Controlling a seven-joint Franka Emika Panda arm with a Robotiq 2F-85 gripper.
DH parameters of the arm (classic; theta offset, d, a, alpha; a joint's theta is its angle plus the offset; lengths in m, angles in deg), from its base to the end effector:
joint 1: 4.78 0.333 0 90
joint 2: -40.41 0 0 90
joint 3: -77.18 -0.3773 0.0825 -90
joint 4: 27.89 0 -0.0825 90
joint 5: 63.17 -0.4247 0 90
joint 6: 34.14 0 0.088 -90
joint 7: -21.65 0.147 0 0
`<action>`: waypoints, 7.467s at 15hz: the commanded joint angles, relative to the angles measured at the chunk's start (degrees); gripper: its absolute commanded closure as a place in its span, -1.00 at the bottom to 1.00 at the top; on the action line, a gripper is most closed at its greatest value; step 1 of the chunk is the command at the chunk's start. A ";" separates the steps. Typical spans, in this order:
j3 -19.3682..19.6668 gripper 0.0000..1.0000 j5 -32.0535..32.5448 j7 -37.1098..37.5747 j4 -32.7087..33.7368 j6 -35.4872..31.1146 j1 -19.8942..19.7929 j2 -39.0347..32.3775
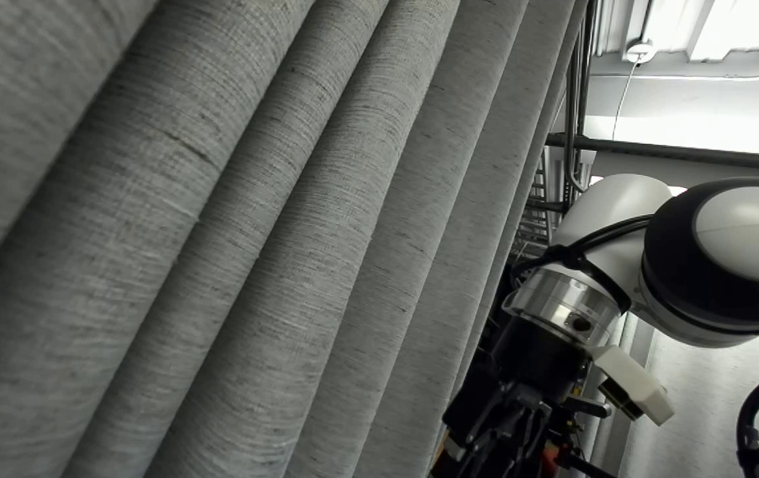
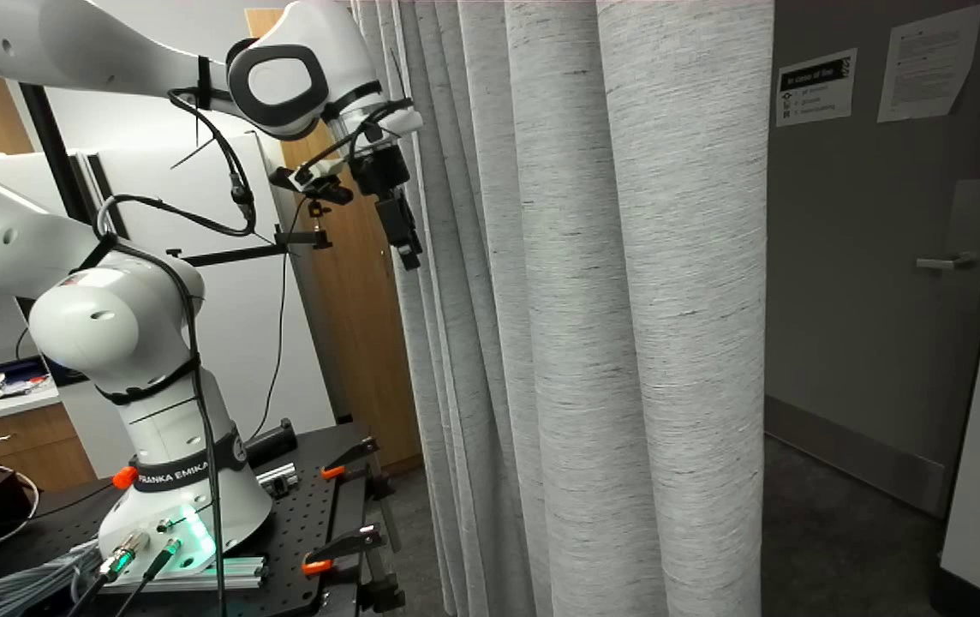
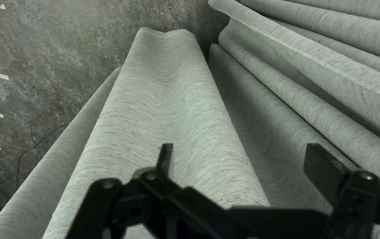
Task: Slide the curtain to the left
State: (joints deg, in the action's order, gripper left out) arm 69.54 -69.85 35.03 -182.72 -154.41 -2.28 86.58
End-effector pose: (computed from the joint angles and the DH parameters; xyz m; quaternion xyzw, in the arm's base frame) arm 0.3242 0.0673 0.4673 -0.9927 0.0678 -0.0971 0.0235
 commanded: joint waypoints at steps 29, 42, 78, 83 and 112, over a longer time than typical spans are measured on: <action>0.05 -1.00 0.05 0.01 0.14 0.18 0.01 -0.02; 0.05 -1.00 0.05 0.01 0.14 0.18 0.01 -0.02; 2.99 -1.00 4.03 -0.35 2.53 -3.02 -5.32 -0.23; 5.39 -1.00 9.60 -0.04 5.85 -3.74 -11.10 -1.17; 14.50 -1.00 14.50 -4.05 20.45 -6.25 -18.83 -12.09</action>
State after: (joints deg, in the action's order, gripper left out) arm 83.73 -55.59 30.82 -162.40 -160.84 -21.50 74.49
